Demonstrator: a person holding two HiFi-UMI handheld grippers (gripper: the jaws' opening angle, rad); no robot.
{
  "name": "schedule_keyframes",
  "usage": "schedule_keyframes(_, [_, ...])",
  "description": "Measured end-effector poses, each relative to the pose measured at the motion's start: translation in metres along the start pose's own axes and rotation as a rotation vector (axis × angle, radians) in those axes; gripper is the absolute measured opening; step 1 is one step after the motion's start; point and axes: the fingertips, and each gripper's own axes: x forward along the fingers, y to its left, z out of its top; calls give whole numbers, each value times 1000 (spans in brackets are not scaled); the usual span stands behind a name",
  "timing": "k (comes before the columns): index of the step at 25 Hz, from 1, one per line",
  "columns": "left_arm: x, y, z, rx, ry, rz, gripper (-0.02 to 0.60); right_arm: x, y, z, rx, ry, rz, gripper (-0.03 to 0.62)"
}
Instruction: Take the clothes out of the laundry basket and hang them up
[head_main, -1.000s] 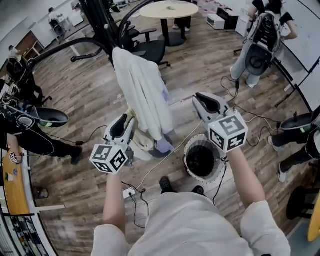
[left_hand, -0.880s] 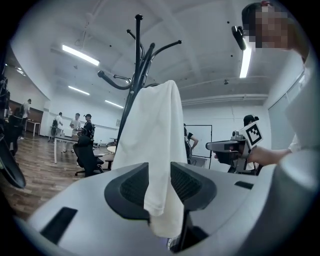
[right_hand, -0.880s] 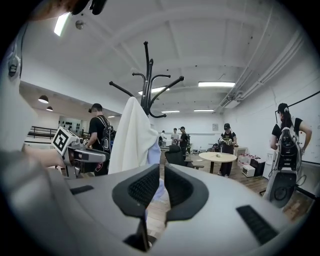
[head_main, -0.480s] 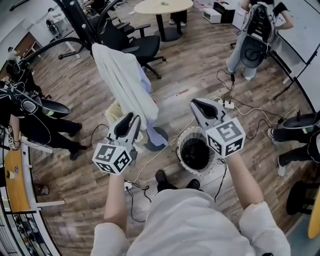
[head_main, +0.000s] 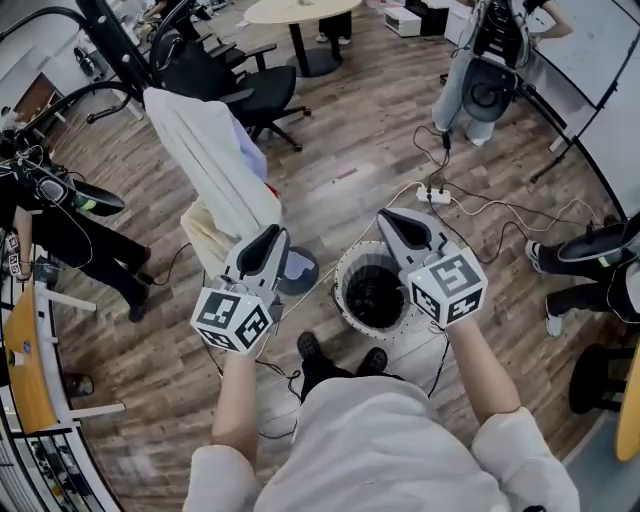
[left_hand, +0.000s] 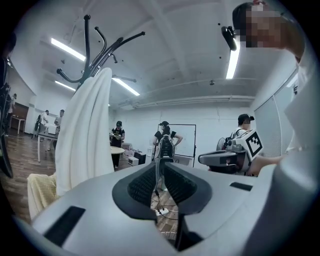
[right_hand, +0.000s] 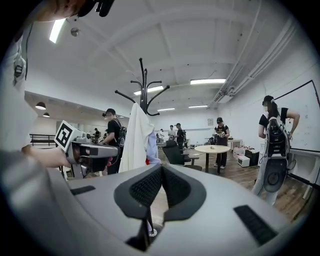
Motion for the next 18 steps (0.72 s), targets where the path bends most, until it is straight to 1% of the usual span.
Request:
schedule_keyframes(3, [3,-19,-7,-12,-6,-12,57,-13,-2,-9,18,2,-2,6])
schedule_keyframes(6, [8,-31,-13,-9,3,-16,53,-21,-5,-15,25,4,-3,6])
schedule_keyframes(14, [16,-51,-17,-12,14,-23,34,-38,-3,-20,68,-16,-15,6])
schedule_keyframes(18, [19,-59,-26,-22,32,-32,28,-41,7,-31,95,-5,-7,6])
